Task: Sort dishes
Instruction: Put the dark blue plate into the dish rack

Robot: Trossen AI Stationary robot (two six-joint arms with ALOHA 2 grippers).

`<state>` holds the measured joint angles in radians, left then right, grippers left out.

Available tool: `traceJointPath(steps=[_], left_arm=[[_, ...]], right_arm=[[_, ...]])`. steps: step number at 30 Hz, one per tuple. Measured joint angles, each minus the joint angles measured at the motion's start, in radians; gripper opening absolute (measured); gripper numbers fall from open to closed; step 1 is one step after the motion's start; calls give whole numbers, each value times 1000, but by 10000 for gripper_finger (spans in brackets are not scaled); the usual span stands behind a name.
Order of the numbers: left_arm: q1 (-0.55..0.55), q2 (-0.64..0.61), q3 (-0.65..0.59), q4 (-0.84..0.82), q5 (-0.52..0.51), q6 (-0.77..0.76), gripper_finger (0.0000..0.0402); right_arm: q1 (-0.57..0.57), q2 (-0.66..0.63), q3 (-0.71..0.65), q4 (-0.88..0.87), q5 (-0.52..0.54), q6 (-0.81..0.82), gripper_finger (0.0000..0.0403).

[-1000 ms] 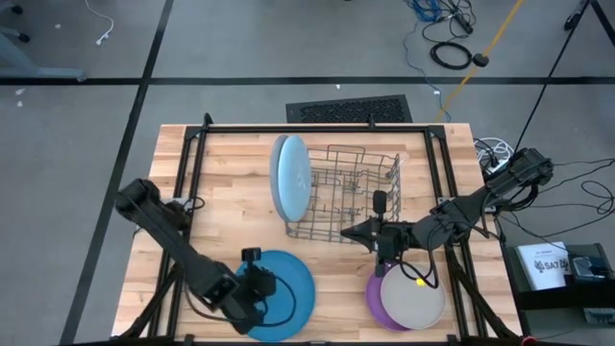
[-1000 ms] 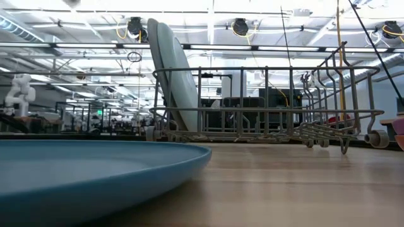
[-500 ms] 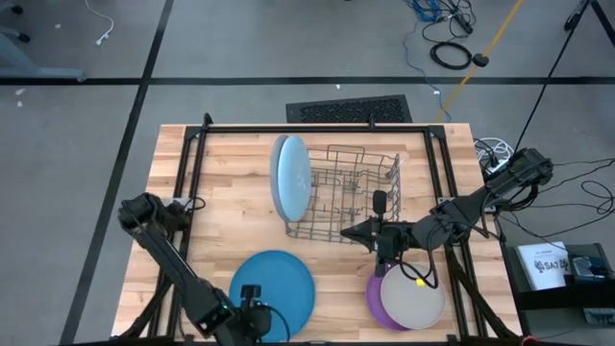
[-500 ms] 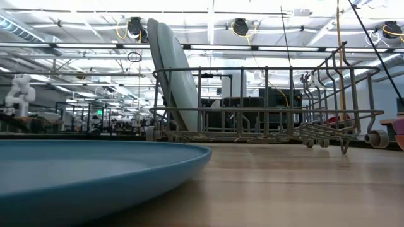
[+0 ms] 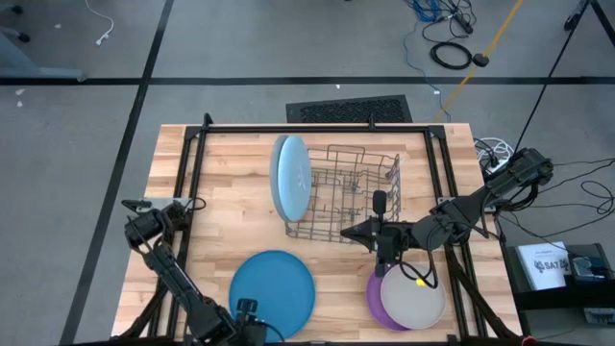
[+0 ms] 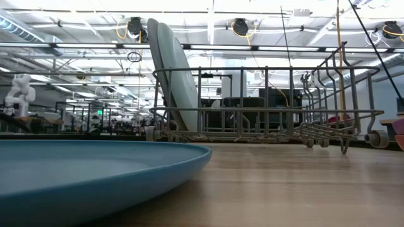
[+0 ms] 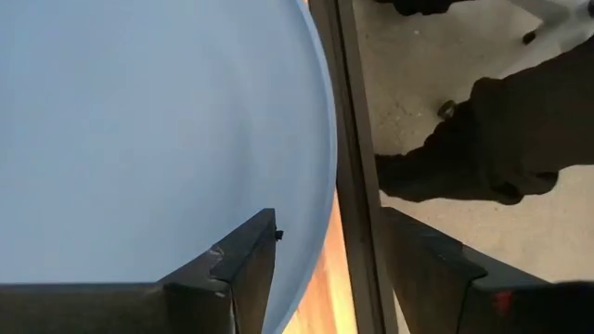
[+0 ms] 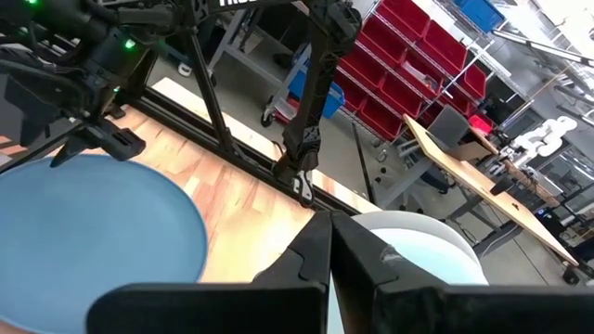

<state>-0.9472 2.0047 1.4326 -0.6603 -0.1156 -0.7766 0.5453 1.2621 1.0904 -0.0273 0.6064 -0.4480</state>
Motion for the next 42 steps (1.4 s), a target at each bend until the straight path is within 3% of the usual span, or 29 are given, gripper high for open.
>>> traceJointPath(steps=[18, 22, 29, 36, 42], left_arm=[[4, 73, 5, -127, -92, 28, 188], [18, 74, 4, -142, -104, 34, 148], [44, 75, 2, -154, -167, 115, 19], [66, 71, 8, -146, -144, 135, 3], [76, 45, 49, -138, -53, 160, 0]], right_arm=[[-1, 0, 0, 0, 0, -6, 0], [-1, 0, 0, 0, 0, -8, 0], [-1, 0, 0, 0, 0, -8, 0], [0, 0, 0, 0, 0, -7, 0], [0, 0, 0, 1, 0, -4, 0]])
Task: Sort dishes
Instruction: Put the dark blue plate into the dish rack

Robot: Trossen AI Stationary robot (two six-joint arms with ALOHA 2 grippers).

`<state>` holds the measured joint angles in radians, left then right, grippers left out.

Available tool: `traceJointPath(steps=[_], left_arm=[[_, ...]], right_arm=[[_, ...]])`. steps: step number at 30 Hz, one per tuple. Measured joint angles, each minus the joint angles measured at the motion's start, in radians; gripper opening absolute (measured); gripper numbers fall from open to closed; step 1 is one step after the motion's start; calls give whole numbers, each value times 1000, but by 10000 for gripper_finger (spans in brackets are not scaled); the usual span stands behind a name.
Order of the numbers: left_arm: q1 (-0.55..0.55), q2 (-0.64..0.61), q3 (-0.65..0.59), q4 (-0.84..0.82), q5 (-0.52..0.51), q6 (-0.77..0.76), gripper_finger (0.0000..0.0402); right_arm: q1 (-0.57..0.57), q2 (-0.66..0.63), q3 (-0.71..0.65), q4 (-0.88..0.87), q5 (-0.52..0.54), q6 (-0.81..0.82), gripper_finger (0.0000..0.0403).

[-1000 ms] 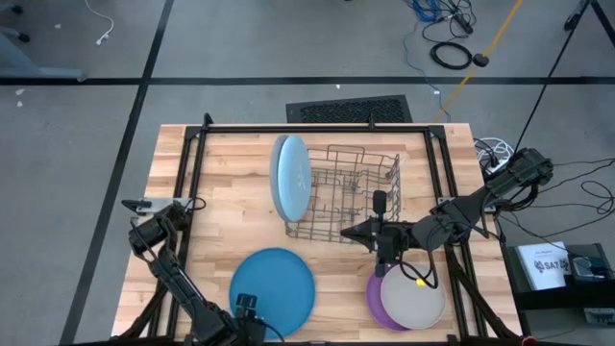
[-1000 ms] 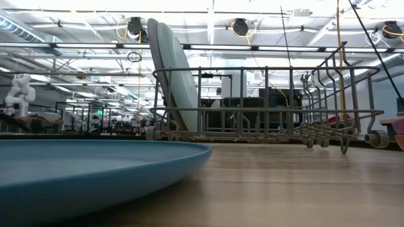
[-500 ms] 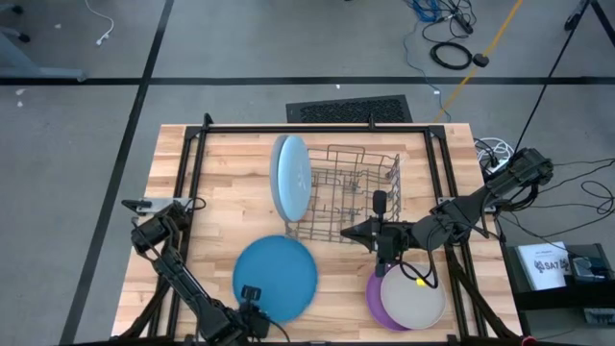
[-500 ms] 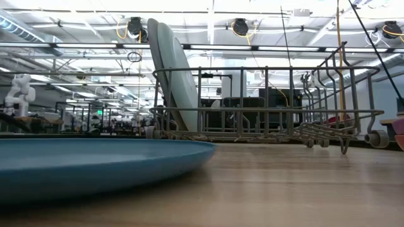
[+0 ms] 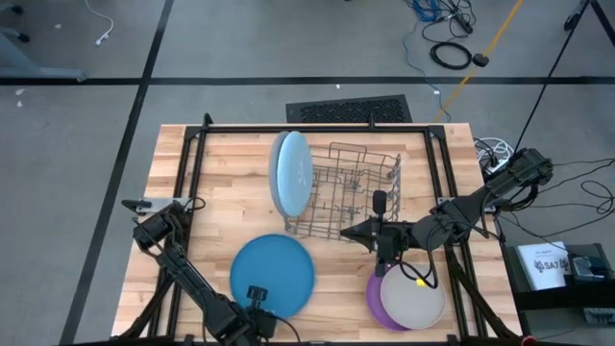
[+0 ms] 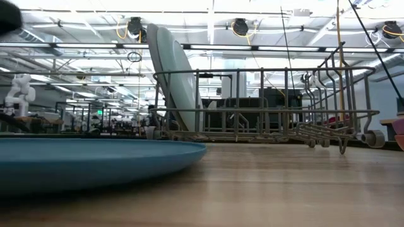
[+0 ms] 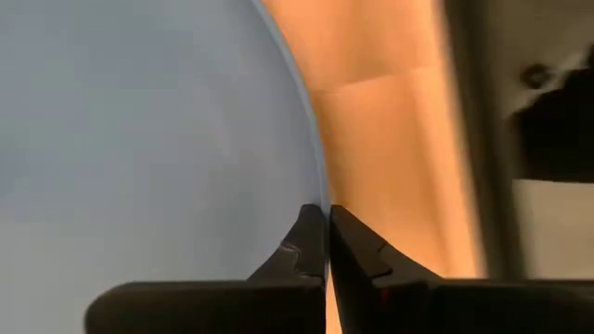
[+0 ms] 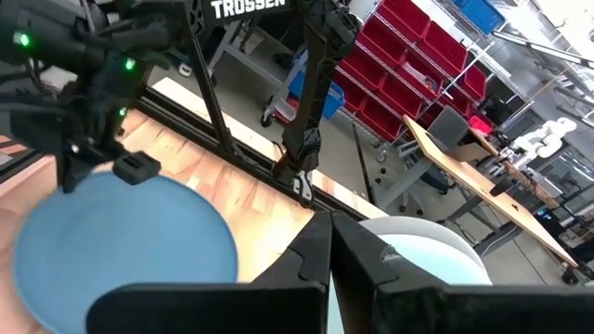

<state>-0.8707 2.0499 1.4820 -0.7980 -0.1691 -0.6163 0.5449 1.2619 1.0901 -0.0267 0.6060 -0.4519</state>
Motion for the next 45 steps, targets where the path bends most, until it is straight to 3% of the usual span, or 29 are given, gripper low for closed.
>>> traceJointPath(steps=[7, 13, 24, 29, 37, 45], left_arm=[[2, -142, 27, 11, -90, 2, 0], [-11, -311, 28, 66, -251, 34, 0], [-29, -551, 29, 252, -564, 232, 0], [10, -594, 29, 359, -670, 310, 0], [126, -602, 29, 662, -676, 558, 0], [275, -597, -58, 922, -550, 574, 0]], right_arm=[[0, 0, 0, 0, 0, 1, 0], [0, 0, 0, 1, -1, 3, 0], [0, 0, 0, 1, 2, -19, 0], [11, -7, 0, 20, 107, -71, 0], [42, -47, 0, 98, 221, -162, 0], [100, -73, 0, 106, 317, -213, 0]])
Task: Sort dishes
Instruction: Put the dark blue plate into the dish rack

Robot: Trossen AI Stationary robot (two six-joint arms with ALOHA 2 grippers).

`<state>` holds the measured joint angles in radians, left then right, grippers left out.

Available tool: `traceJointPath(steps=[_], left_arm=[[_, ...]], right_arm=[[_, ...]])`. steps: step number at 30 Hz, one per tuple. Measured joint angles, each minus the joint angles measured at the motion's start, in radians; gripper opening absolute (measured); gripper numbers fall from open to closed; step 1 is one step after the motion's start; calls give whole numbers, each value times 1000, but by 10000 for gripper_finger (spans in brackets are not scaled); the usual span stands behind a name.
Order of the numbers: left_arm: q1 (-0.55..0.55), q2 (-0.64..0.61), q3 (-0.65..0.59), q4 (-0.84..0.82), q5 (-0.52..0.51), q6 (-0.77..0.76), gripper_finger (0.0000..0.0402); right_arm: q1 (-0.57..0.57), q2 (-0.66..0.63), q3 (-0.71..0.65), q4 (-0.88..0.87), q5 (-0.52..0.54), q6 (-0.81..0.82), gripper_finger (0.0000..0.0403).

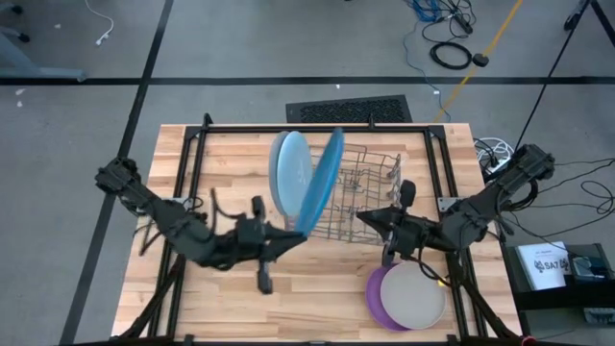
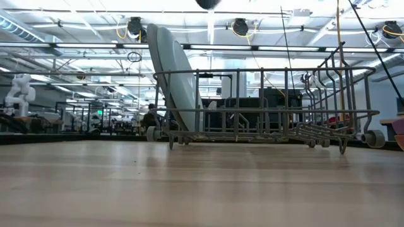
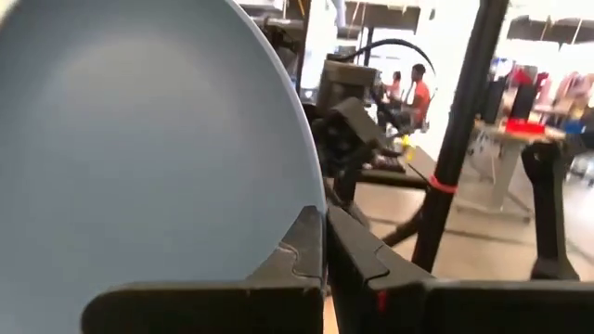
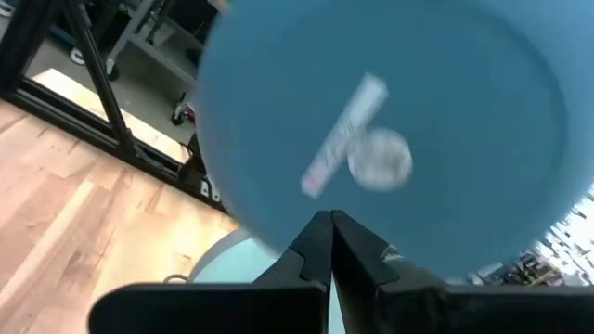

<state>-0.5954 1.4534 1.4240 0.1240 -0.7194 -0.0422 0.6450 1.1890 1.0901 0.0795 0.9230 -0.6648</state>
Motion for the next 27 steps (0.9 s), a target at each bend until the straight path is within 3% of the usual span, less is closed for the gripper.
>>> traceJointPath(steps=[14, 27], left_arm=[[204, 0, -367, 540, 145, -86, 0], [341, -1, -612, 800, 207, -241, 0]], right_arm=[[65, -2, 0, -1, 3, -6, 0], [70, -2, 0, -4, 1, -2, 0]])
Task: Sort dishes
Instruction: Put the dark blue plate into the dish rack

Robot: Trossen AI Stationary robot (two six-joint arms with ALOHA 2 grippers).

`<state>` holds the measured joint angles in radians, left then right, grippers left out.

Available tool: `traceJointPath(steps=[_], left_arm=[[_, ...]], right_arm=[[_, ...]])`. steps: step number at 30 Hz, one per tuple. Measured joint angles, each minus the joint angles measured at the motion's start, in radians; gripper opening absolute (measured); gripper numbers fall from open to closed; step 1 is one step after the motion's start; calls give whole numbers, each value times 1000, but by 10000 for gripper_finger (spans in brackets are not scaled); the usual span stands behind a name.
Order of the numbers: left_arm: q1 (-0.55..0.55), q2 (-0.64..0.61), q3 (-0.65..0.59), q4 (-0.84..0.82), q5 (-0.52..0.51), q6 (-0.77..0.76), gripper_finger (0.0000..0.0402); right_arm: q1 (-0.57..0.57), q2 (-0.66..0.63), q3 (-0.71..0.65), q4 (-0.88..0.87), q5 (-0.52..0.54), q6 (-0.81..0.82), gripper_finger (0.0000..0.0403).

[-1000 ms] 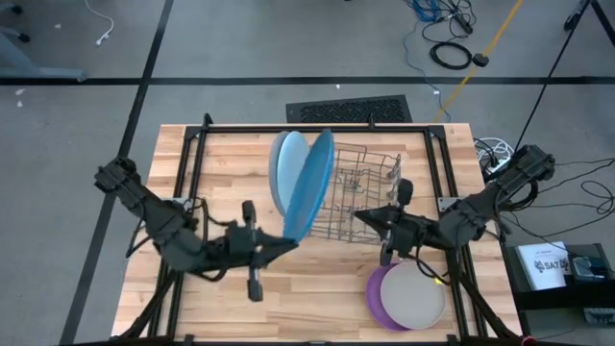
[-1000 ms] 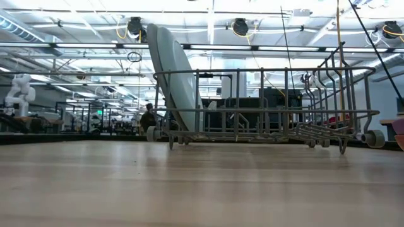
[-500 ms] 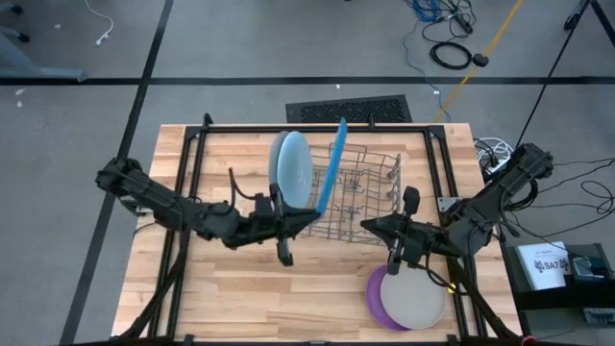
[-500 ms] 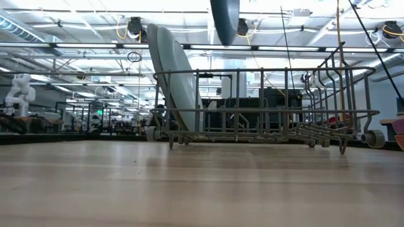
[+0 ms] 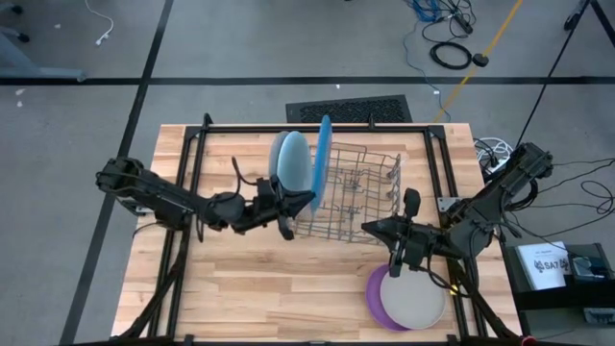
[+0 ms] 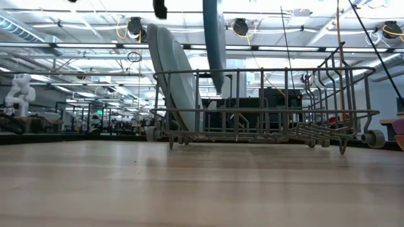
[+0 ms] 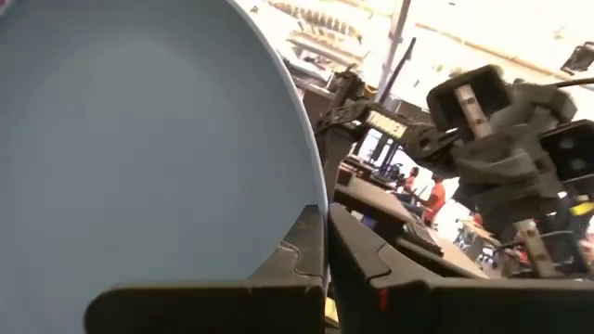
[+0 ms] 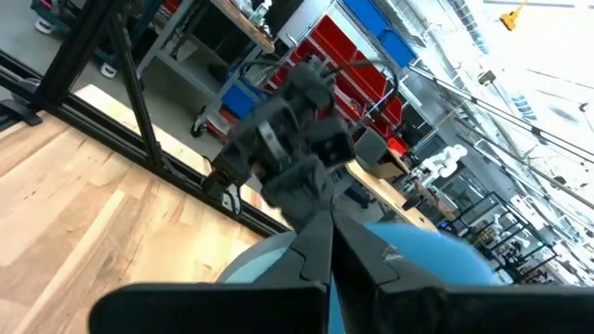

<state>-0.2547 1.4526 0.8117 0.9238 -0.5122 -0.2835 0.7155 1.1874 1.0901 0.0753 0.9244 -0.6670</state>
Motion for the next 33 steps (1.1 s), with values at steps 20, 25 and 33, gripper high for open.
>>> traceJointPath(steps=[20, 25, 33], left_arm=[[109, 0, -112, -15, 68, -209, 0], [110, 0, -112, -29, 54, -209, 0], [112, 0, -112, -42, 97, -210, 0]], right_arm=[[0, 1, 0, 3, -6, 0, 0], [0, 1, 0, 3, -6, 0, 0], [0, 1, 0, 3, -9, 0, 0]])
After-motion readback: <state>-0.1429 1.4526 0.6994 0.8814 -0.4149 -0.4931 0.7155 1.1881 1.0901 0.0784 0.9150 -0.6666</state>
